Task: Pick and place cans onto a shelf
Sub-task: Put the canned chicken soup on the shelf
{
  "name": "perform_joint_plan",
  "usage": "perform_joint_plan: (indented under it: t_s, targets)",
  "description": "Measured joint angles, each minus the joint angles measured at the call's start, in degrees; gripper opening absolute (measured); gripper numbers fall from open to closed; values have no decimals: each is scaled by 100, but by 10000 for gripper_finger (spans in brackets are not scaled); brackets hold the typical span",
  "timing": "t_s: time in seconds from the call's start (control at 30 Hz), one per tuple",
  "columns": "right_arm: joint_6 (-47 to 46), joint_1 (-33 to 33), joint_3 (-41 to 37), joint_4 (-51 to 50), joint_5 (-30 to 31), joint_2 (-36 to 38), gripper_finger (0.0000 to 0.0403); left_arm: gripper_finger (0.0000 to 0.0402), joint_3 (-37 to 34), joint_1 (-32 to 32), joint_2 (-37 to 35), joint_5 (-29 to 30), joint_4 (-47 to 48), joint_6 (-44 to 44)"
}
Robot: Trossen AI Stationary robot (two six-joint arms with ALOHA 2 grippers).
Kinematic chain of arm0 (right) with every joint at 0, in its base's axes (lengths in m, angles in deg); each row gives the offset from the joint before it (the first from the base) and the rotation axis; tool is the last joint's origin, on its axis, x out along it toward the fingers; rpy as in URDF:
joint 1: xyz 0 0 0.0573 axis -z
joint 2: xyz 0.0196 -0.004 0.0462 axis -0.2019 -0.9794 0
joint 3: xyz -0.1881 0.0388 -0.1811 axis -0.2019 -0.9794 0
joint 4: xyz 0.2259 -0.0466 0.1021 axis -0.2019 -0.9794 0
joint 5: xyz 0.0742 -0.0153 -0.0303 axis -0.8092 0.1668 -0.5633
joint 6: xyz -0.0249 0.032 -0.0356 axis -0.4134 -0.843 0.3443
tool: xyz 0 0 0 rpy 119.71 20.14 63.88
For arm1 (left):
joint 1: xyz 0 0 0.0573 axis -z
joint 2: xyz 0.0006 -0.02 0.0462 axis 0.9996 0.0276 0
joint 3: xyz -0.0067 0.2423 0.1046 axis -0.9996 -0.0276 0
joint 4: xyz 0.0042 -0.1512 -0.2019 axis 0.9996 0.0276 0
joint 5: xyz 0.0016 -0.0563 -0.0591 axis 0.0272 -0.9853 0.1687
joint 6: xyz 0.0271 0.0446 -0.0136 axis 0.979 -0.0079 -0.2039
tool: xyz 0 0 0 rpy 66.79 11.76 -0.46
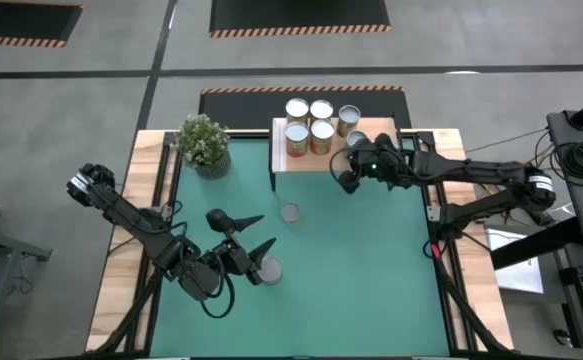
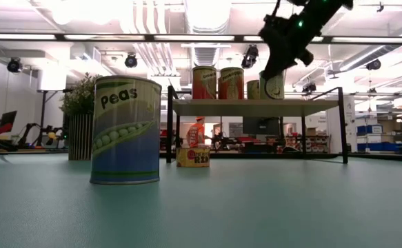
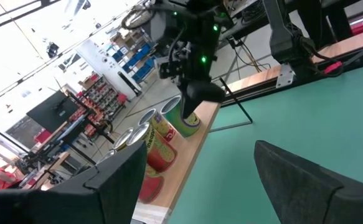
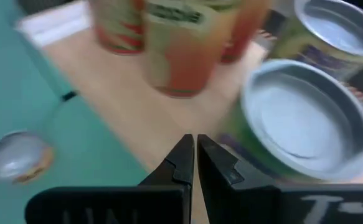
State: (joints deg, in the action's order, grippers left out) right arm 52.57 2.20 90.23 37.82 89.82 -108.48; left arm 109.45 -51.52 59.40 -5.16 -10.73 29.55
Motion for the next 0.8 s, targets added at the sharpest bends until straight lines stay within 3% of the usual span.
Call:
perform_joint_plan:
  t_s: [0.17,0.37,0.8]
  targets:
    - [25,-9,533,-774,-381,328,9,279,0,-1,0,-2,0,-1]
    - [-153,91,942,-1237,320,788,9,279,1,-2,0,-2,0,3]
    - [-453,1047,153,-1174,369,708,9,279,2,-2,0,-3,0,78]
